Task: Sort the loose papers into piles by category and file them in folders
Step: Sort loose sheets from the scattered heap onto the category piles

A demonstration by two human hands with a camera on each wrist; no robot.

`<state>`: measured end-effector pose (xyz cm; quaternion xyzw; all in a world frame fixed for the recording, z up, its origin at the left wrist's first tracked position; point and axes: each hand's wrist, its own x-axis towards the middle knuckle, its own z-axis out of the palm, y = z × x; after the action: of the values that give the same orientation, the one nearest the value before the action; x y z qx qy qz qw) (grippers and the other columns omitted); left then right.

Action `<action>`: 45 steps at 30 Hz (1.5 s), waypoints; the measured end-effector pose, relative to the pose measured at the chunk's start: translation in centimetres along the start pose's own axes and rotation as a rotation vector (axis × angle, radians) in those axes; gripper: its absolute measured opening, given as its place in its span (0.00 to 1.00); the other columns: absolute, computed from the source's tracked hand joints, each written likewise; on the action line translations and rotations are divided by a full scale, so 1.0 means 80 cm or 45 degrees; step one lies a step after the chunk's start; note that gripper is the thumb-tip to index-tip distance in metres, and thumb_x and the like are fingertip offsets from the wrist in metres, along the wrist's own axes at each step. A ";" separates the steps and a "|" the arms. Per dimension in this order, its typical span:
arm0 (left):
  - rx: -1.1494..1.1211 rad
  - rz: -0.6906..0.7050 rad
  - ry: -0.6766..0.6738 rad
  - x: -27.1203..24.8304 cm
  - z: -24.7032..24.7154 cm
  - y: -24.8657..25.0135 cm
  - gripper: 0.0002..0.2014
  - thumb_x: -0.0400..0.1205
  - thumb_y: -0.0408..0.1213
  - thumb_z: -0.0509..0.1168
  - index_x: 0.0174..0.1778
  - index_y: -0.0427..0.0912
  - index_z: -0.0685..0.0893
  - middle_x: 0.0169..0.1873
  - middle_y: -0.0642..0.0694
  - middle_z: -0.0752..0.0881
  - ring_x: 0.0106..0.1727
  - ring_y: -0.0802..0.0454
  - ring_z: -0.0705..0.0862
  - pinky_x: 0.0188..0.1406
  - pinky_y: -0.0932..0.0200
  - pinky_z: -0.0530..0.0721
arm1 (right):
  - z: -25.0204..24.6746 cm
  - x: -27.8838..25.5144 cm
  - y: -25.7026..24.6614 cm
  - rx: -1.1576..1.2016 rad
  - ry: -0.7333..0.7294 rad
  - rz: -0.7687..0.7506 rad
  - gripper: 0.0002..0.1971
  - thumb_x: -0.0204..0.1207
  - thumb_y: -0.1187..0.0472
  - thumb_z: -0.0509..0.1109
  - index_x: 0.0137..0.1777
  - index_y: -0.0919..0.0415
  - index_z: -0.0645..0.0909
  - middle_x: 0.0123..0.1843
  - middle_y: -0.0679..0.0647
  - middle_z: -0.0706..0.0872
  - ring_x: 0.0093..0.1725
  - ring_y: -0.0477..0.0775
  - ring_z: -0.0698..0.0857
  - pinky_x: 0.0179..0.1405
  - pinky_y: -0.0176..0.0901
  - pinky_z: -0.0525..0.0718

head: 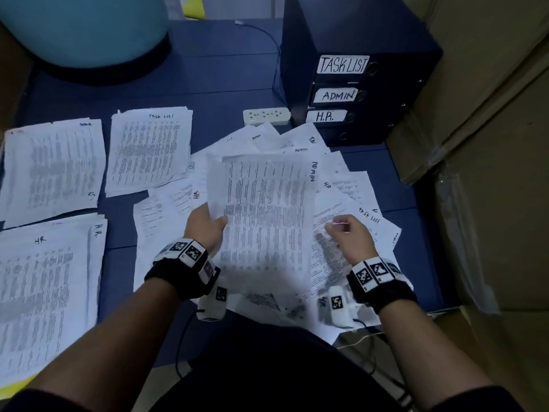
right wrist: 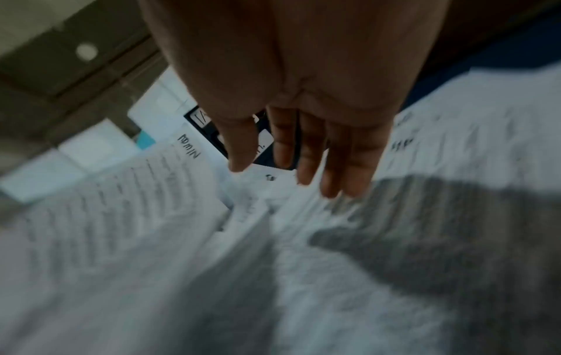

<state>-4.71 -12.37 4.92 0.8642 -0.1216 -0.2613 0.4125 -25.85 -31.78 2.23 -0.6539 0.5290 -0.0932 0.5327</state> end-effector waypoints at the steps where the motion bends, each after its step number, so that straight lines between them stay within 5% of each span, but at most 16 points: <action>1: 0.032 0.007 0.026 0.000 -0.004 -0.001 0.13 0.82 0.32 0.65 0.62 0.35 0.82 0.52 0.41 0.86 0.53 0.41 0.84 0.53 0.51 0.80 | -0.009 0.010 0.011 -0.226 0.073 0.033 0.20 0.76 0.55 0.76 0.65 0.59 0.78 0.59 0.56 0.82 0.58 0.60 0.82 0.54 0.47 0.79; 4: 0.111 -0.004 0.073 0.001 -0.015 -0.009 0.12 0.83 0.31 0.64 0.62 0.34 0.81 0.50 0.40 0.86 0.46 0.43 0.82 0.42 0.55 0.77 | -0.031 0.026 0.045 -0.775 0.151 0.219 0.38 0.68 0.49 0.81 0.74 0.62 0.69 0.73 0.62 0.74 0.71 0.66 0.73 0.66 0.56 0.77; 9: 0.143 -0.035 0.084 -0.002 -0.023 -0.024 0.11 0.82 0.30 0.63 0.58 0.32 0.81 0.48 0.36 0.86 0.42 0.42 0.81 0.39 0.56 0.75 | -0.033 0.026 0.065 -1.025 0.163 0.267 0.46 0.63 0.44 0.83 0.76 0.59 0.65 0.77 0.60 0.67 0.75 0.67 0.65 0.68 0.66 0.70; 11: 0.171 -0.032 0.077 -0.006 -0.023 -0.027 0.11 0.82 0.30 0.63 0.59 0.32 0.81 0.44 0.38 0.84 0.41 0.43 0.80 0.33 0.59 0.73 | -0.036 0.031 0.062 -1.049 0.149 0.319 0.44 0.63 0.44 0.83 0.74 0.60 0.67 0.75 0.60 0.69 0.75 0.67 0.65 0.69 0.66 0.70; 15: 0.177 -0.030 0.092 -0.012 -0.025 -0.031 0.11 0.82 0.30 0.63 0.59 0.33 0.82 0.45 0.38 0.84 0.42 0.45 0.79 0.42 0.56 0.72 | -0.051 0.044 0.054 -0.906 0.017 0.283 0.22 0.75 0.58 0.74 0.67 0.62 0.76 0.69 0.63 0.81 0.66 0.65 0.79 0.61 0.54 0.80; 18: 0.127 -0.052 0.076 -0.014 -0.031 -0.032 0.12 0.83 0.31 0.63 0.61 0.34 0.81 0.48 0.39 0.84 0.44 0.45 0.79 0.44 0.56 0.73 | -0.061 0.038 0.029 -0.717 -0.015 0.163 0.23 0.82 0.64 0.67 0.77 0.61 0.73 0.74 0.64 0.77 0.66 0.66 0.80 0.58 0.49 0.79; 22: 0.066 -0.025 0.017 -0.016 -0.043 -0.033 0.14 0.84 0.35 0.63 0.65 0.37 0.81 0.47 0.44 0.84 0.45 0.46 0.81 0.43 0.57 0.74 | -0.085 0.015 -0.030 -0.554 0.022 -0.183 0.08 0.81 0.67 0.64 0.51 0.54 0.82 0.52 0.62 0.87 0.51 0.64 0.83 0.42 0.45 0.78; 25: -0.003 0.045 -0.068 -0.020 -0.051 -0.024 0.11 0.83 0.37 0.64 0.60 0.40 0.84 0.48 0.45 0.86 0.50 0.44 0.84 0.49 0.54 0.76 | -0.097 0.001 -0.079 -0.407 -0.070 -0.390 0.08 0.81 0.66 0.67 0.47 0.53 0.84 0.43 0.49 0.89 0.44 0.54 0.87 0.42 0.43 0.80; 27: -0.037 0.113 -0.139 -0.024 -0.055 -0.014 0.10 0.80 0.42 0.67 0.54 0.43 0.84 0.47 0.43 0.87 0.50 0.44 0.85 0.49 0.53 0.78 | -0.089 -0.006 -0.107 -0.390 -0.154 -0.475 0.09 0.80 0.66 0.68 0.44 0.53 0.86 0.36 0.51 0.89 0.36 0.51 0.85 0.43 0.45 0.81; 31: -0.168 0.196 -0.211 -0.029 -0.064 -0.005 0.06 0.81 0.33 0.67 0.52 0.47 0.84 0.42 0.51 0.88 0.43 0.53 0.85 0.45 0.57 0.81 | -0.046 -0.013 -0.148 -0.321 -0.339 -0.556 0.07 0.78 0.66 0.69 0.43 0.56 0.87 0.38 0.67 0.87 0.33 0.56 0.83 0.40 0.48 0.80; 34: -0.252 0.219 -0.164 -0.030 -0.087 -0.014 0.12 0.81 0.28 0.66 0.57 0.48 0.82 0.42 0.53 0.87 0.43 0.55 0.85 0.43 0.60 0.80 | -0.005 -0.017 -0.171 -0.151 -0.370 -0.563 0.07 0.77 0.67 0.71 0.41 0.56 0.87 0.35 0.55 0.87 0.34 0.52 0.83 0.38 0.48 0.79; 36: -0.323 0.194 -0.085 -0.025 -0.112 -0.030 0.13 0.81 0.27 0.66 0.59 0.45 0.82 0.45 0.50 0.88 0.47 0.52 0.85 0.47 0.58 0.80 | 0.025 -0.022 -0.180 0.080 -0.357 -0.504 0.09 0.75 0.71 0.72 0.44 0.55 0.85 0.36 0.56 0.86 0.32 0.53 0.80 0.32 0.45 0.76; 38: -0.390 0.140 0.027 -0.020 -0.140 -0.048 0.12 0.80 0.29 0.68 0.58 0.45 0.84 0.48 0.50 0.89 0.51 0.52 0.86 0.54 0.54 0.82 | 0.063 -0.033 -0.178 0.273 -0.412 -0.387 0.14 0.73 0.75 0.69 0.53 0.59 0.83 0.44 0.70 0.85 0.40 0.59 0.81 0.43 0.56 0.82; 40: -0.490 0.082 0.100 -0.014 -0.167 -0.070 0.13 0.80 0.33 0.68 0.59 0.48 0.85 0.53 0.49 0.89 0.57 0.49 0.87 0.62 0.46 0.82 | 0.115 -0.044 -0.164 0.231 -0.562 -0.280 0.15 0.74 0.74 0.67 0.60 0.66 0.82 0.52 0.69 0.89 0.49 0.61 0.86 0.53 0.62 0.83; 43: -0.466 0.003 0.164 -0.008 -0.204 -0.102 0.14 0.83 0.30 0.64 0.63 0.45 0.83 0.56 0.47 0.88 0.59 0.46 0.86 0.63 0.43 0.81 | 0.199 -0.065 -0.139 -0.263 -0.655 -0.203 0.12 0.66 0.60 0.69 0.41 0.71 0.82 0.37 0.65 0.88 0.33 0.57 0.82 0.34 0.58 0.82; 45: -0.304 -0.025 0.213 -0.003 -0.232 -0.125 0.14 0.83 0.31 0.62 0.65 0.41 0.82 0.54 0.45 0.87 0.56 0.44 0.85 0.58 0.46 0.83 | 0.243 -0.071 -0.139 -0.310 -0.623 -0.151 0.12 0.71 0.59 0.71 0.34 0.70 0.79 0.28 0.66 0.84 0.26 0.57 0.77 0.27 0.51 0.76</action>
<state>5.26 6.09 6.95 0.8288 -0.0464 -0.2049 0.5186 -8.37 -17.05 5.52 -0.7460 0.3528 0.1004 0.5558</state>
